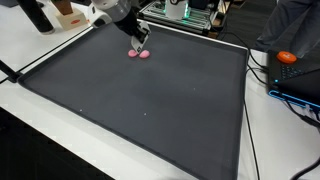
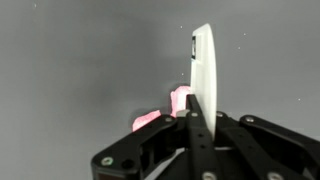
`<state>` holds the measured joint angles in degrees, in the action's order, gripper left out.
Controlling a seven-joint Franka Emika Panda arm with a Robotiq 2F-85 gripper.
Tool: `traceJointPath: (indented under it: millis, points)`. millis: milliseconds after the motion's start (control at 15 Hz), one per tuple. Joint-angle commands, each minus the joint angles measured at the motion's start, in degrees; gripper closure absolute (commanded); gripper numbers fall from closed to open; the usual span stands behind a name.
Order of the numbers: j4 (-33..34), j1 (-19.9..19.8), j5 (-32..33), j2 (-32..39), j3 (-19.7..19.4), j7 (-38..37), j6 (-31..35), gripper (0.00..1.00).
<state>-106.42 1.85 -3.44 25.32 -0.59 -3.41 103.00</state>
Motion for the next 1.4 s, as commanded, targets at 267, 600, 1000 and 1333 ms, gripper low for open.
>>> traceJointPath:
  millis: [267,600,1000,1333]
  points:
    - [0.65,3.75,7.97,0.74,2.97,3.04,-4.90,0.99]
    - [0.25,5.09,10.13,1.08,4.92,7.02,-6.85,0.99]
    - [0.31,5.54,13.39,0.04,5.79,10.65,-6.85,0.99]
    - [1.80,4.68,11.90,-2.33,5.75,10.95,-6.07,0.99]
